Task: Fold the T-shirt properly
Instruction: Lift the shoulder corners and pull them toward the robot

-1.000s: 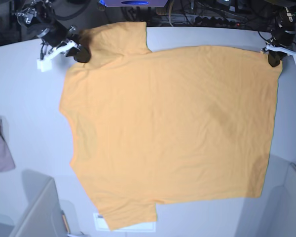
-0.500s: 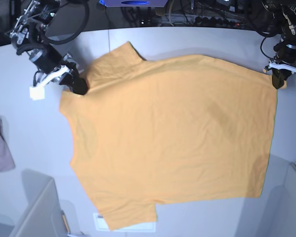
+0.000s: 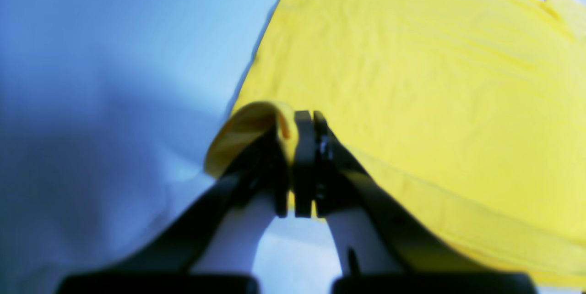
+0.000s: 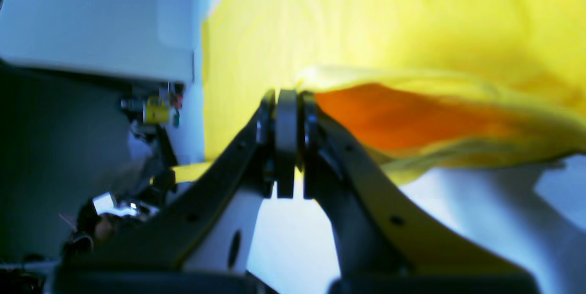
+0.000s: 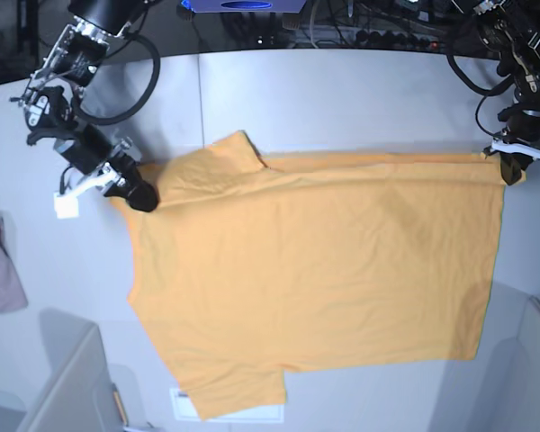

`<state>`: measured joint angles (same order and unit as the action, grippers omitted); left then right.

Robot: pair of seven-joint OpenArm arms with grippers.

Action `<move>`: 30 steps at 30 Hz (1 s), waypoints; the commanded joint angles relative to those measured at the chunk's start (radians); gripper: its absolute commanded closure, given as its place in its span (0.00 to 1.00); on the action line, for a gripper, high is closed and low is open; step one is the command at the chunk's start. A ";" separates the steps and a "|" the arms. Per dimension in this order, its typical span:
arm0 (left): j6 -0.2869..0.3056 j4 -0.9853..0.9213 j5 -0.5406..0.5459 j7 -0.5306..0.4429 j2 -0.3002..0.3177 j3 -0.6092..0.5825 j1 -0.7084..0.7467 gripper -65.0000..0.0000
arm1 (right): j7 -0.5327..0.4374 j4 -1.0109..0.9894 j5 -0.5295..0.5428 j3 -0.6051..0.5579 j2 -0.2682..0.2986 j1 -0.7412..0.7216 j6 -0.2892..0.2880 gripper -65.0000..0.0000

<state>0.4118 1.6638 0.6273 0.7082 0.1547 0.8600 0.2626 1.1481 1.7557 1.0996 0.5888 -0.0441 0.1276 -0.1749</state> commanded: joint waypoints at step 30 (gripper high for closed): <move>-0.124 -0.124 -0.004 -0.022 0.067 -0.140 -0.187 1.00 | -0.101 -0.385 -0.114 -0.132 0.099 -0.348 -0.007 1.00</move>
<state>0.2832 1.5276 0.6147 0.7105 0.2054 0.7158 0.0814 1.0615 1.3548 0.9607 0.4580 0.0460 -0.1928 -0.1745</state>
